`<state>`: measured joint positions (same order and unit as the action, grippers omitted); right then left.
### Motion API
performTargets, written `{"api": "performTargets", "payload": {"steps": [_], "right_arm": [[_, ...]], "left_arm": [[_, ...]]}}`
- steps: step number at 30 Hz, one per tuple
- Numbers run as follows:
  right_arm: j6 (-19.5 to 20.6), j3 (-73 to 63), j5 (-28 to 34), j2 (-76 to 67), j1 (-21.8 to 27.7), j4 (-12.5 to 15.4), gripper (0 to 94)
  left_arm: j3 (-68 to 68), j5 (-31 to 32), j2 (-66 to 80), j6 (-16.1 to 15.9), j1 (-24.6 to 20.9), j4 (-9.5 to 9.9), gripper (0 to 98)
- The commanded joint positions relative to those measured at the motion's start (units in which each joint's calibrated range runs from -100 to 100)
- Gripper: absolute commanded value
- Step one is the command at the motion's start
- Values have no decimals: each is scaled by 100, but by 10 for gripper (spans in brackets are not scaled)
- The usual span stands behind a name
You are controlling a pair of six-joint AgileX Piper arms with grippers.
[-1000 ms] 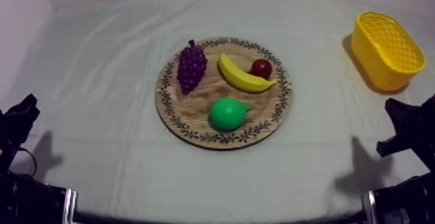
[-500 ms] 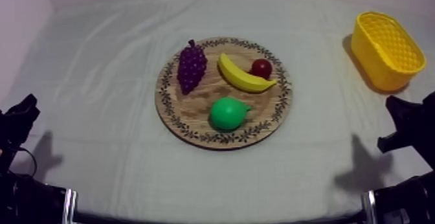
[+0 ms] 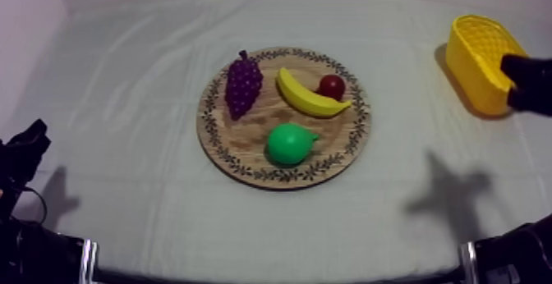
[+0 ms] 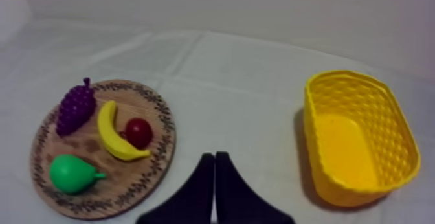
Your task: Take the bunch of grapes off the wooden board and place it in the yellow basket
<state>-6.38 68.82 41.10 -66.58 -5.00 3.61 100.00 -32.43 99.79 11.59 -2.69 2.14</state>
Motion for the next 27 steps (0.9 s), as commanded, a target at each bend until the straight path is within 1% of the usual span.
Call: {"api": "performTargets", "payload": {"steps": [1,8,14,20,27], "right_arm": [[126,-1506,523,835,-111,16,3],[426,-3087,1548,2073,-534,91,3],[715,-4019,2208,3037,-1137,75,3],[1074,-4736,2509,3964,-1836,-8,3],[1429,-5618,2746,4979,-2290,15,3]], "left_arm": [[0,1,-5,1,-3,-2,1],[0,1,-5,1,-3,-2,1],[0,1,-5,1,-3,-2,1],[0,1,-5,1,-3,-2,1],[0,1,-5,1,-3,-2,1]]}}
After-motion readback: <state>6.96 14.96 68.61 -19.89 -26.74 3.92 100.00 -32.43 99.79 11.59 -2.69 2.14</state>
